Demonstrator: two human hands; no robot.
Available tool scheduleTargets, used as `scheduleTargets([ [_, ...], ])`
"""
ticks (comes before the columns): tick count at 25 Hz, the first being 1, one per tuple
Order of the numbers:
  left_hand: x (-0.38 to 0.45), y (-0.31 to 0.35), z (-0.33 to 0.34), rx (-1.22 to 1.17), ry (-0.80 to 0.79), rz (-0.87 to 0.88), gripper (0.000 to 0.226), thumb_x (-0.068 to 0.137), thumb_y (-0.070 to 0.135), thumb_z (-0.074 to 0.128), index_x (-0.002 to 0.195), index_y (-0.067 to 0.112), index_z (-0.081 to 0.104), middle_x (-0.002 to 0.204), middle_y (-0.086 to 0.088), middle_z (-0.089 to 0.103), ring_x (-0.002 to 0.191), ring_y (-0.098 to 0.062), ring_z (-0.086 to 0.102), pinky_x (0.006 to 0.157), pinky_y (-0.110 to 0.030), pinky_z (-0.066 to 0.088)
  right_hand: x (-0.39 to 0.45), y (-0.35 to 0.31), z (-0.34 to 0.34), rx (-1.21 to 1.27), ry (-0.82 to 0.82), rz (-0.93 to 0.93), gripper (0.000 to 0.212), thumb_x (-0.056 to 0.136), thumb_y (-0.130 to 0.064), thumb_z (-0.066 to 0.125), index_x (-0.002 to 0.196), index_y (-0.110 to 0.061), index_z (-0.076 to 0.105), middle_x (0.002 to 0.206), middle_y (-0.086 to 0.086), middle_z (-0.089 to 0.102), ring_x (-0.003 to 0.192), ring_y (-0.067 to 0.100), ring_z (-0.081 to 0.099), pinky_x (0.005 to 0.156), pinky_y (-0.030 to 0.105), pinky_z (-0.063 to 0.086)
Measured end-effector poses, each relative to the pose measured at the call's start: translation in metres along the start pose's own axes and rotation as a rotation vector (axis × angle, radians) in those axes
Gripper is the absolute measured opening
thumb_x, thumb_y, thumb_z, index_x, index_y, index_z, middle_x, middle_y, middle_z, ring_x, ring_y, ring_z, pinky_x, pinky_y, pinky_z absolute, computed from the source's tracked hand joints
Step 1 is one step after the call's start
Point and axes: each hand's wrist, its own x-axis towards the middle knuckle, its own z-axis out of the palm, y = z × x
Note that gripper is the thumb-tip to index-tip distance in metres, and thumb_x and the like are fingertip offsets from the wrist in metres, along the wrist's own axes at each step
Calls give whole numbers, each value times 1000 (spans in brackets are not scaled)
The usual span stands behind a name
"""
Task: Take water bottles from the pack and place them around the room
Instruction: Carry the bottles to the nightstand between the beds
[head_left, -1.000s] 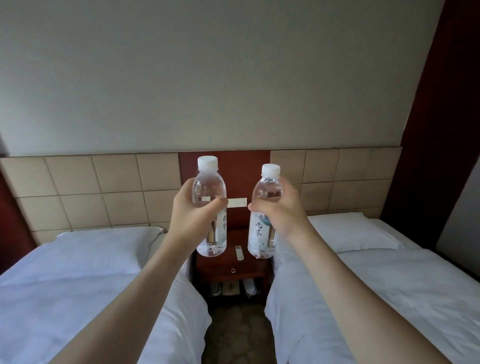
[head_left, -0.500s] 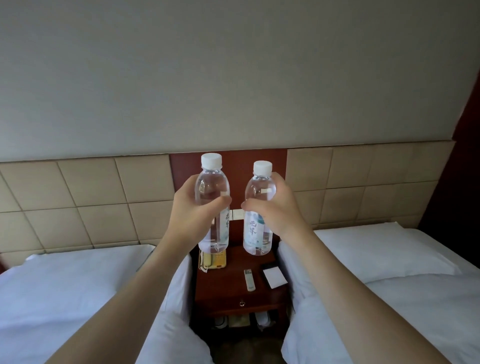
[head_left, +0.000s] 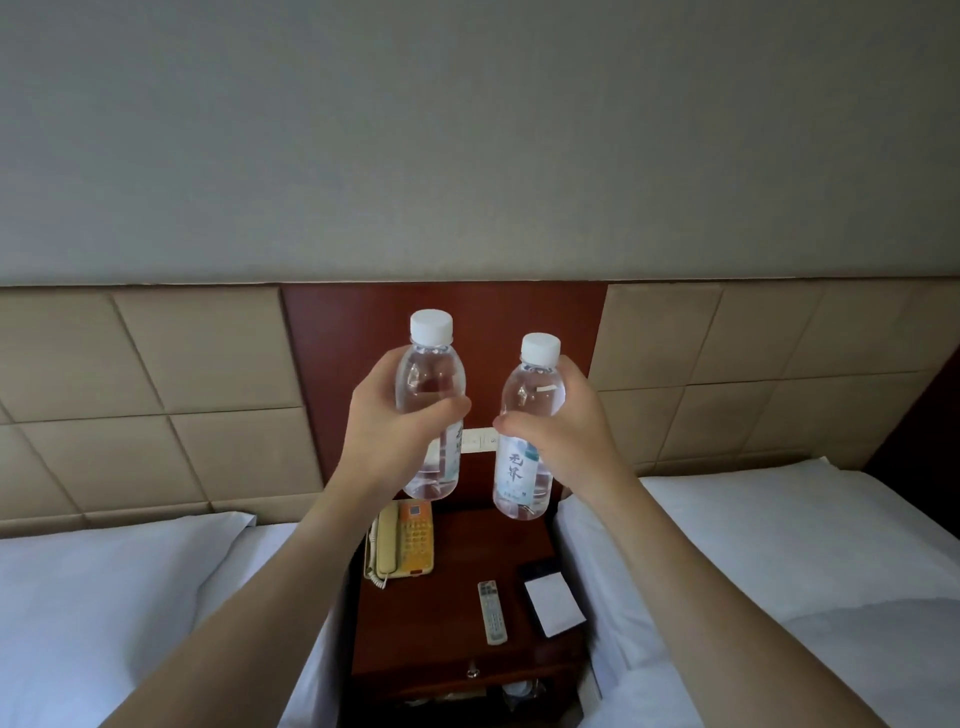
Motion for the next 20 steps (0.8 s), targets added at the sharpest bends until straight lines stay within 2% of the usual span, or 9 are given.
scheduleTargets([
  [2,46,-41,8,-9,-24,-10,42,64,18,80,102,31,67,90,9,74,83,-8,73,67,-15,53,49,31,9,-11,-2,15,42,59,-20,78,93,-34,57,89,-4,69,86,11,70,82,43,56],
  [7,124,-112,36,-21,-50,-60,43,63,13,80,102,27,67,88,11,74,80,-6,72,66,-15,53,142,86,16,8,-25,66,45,64,-7,80,97,-28,59,87,-7,71,83,8,71,72,30,52],
  [11,160,-172,62,-48,-52,-69,45,57,21,82,100,28,68,91,3,75,83,-12,74,66,-19,55,192,146,21,3,-94,65,46,63,-6,82,100,-22,60,92,1,72,89,16,72,81,43,59],
  [13,166,-218,72,-58,-38,-63,44,58,21,82,99,28,69,91,3,75,83,-12,74,67,-21,55,207,190,25,9,-117,49,46,63,-7,82,100,-23,60,91,1,72,89,17,73,80,41,60],
  [15,159,-288,83,-74,-10,-38,39,62,14,81,96,29,69,88,4,74,81,-11,73,67,-20,55,213,255,35,17,-118,12,46,60,-10,81,97,-28,60,90,0,72,87,16,73,76,35,59],
  [17,137,-378,92,-67,16,-6,38,65,11,81,95,32,70,86,6,74,80,-9,73,66,-19,54,209,340,46,24,-99,-30,45,57,-12,80,91,-34,61,88,-1,73,85,16,73,74,34,58],
  [20,90,-509,95,-73,93,-24,39,64,18,81,100,27,70,90,5,75,85,-11,73,67,-20,55,187,474,62,52,-64,-52,46,57,-11,81,92,-35,63,93,-3,75,88,14,74,78,37,56],
])
